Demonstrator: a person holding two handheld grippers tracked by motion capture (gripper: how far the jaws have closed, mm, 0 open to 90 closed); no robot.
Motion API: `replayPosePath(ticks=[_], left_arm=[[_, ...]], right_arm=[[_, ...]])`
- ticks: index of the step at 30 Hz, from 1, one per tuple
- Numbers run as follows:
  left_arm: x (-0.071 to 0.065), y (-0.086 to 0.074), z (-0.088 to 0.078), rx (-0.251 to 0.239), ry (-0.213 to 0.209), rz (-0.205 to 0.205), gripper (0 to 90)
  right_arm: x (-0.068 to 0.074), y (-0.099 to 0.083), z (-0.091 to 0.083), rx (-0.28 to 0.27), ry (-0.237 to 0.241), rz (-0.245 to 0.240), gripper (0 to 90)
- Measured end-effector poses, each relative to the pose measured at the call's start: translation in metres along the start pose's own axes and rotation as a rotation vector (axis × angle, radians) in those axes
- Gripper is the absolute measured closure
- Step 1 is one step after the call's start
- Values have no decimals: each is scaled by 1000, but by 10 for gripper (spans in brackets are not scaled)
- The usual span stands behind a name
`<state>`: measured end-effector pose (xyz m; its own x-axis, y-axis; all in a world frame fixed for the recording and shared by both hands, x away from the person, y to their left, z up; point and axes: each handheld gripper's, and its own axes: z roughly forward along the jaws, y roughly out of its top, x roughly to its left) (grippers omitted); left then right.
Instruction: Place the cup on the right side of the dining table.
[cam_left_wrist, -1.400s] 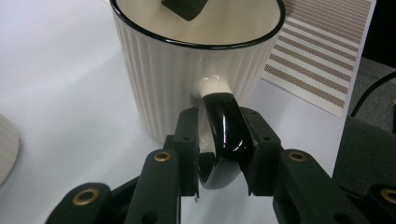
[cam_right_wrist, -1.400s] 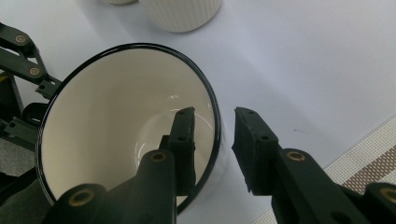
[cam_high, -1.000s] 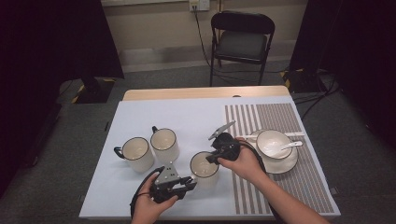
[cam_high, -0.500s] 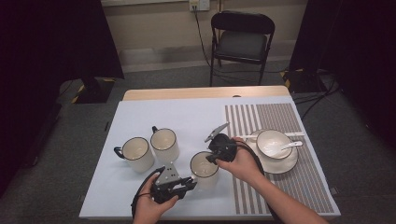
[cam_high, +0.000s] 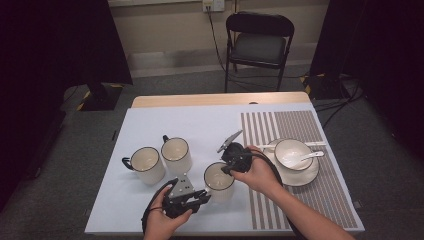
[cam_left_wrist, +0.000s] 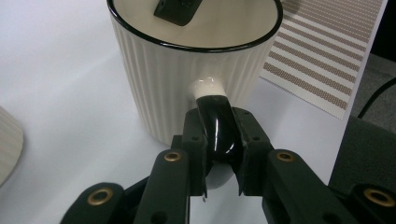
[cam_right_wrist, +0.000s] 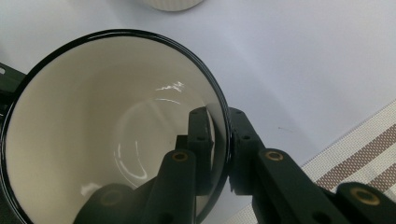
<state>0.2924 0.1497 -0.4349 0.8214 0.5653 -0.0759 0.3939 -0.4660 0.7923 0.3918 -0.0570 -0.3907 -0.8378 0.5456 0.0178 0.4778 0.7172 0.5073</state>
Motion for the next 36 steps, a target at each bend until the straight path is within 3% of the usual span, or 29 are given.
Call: replayPosePath(ticks=[3, 9, 22, 36], left_arm=[[1, 4, 0, 3, 12, 11, 771], [2, 9, 0, -7, -1, 12, 770], [4, 21, 3, -12, -8, 24, 770], [6, 39, 11, 13, -3, 28, 771]], right_arm=[[-3, 1, -1, 2, 6, 6, 822], [-5, 7, -7, 18, -11, -19, 824], [-13, 12, -16, 40, -19, -15, 826], [-30, 10, -23, 47, -3, 20, 827]])
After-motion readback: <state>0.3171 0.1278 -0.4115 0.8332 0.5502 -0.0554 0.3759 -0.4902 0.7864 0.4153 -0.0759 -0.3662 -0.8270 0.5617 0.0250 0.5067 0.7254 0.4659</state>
